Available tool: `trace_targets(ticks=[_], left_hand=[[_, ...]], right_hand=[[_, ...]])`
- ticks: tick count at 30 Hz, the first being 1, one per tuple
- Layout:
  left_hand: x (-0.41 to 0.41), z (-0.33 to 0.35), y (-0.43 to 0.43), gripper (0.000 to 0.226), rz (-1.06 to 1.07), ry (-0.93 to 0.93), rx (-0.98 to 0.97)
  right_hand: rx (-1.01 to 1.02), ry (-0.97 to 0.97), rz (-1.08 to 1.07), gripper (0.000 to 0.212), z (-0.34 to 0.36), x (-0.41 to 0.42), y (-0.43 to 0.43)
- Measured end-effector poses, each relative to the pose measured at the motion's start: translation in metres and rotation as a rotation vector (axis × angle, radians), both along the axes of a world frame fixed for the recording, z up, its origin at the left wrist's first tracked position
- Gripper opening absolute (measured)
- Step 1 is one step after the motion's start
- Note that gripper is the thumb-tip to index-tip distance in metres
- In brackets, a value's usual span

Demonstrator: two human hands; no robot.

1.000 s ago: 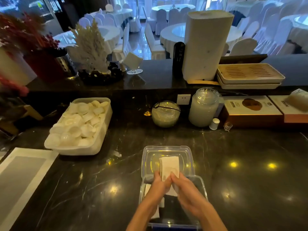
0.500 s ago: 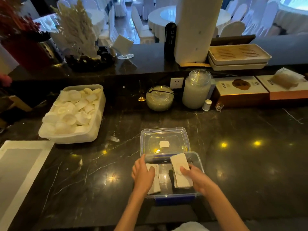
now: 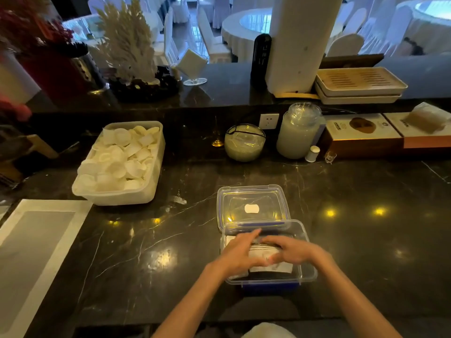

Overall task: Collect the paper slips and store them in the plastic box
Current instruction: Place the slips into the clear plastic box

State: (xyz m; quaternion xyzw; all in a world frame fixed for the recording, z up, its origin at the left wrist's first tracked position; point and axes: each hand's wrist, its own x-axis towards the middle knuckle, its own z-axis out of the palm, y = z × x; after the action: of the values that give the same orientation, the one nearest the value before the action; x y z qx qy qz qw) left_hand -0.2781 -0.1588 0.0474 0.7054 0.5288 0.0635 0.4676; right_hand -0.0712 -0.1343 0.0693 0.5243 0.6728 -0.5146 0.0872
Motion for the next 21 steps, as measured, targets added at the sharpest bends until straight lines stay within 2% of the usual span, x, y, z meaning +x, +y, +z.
trace_targets(ticks=[2,4,6,8,10,13,15,17,21], left_hand=[[0.007,0.006,0.010,0.073,-0.032,-0.091,-0.148],[0.011,0.003,0.017,0.068,0.030,-0.158,-0.178],[0.009,-0.001,0.021,0.060,0.146,-0.247,-0.211],[0.007,-0.006,0.021,0.054,0.379,-0.438,-0.384],[0.011,-0.007,0.014,0.050,0.657,-0.595,-0.515],[0.029,-0.009,0.001,0.047,0.834,-0.643,-0.535],[0.046,-0.009,-0.008,0.050,0.866,-0.636,-0.513],[0.058,-0.008,-0.018,0.050,0.876,-0.601,-0.501],[0.063,-0.008,-0.032,0.048,0.751,-0.465,-0.432]], right_hand=[[0.006,0.038,0.020,0.059,0.012,0.004,0.002],[0.066,0.088,-0.062,0.068,0.017,0.009,0.005],[0.199,0.159,-0.238,0.088,0.016,0.013,0.005],[0.311,0.263,-0.510,0.088,0.013,0.015,0.001],[0.180,0.410,-0.767,0.075,0.009,0.011,-0.008],[-0.253,0.591,-0.859,0.062,-0.007,-0.007,-0.023],[-0.266,0.631,-0.935,0.049,-0.013,-0.018,-0.029],[-0.246,0.601,-1.006,0.045,-0.016,-0.023,-0.031],[-0.303,0.568,-0.966,0.040,-0.025,-0.016,-0.030]])
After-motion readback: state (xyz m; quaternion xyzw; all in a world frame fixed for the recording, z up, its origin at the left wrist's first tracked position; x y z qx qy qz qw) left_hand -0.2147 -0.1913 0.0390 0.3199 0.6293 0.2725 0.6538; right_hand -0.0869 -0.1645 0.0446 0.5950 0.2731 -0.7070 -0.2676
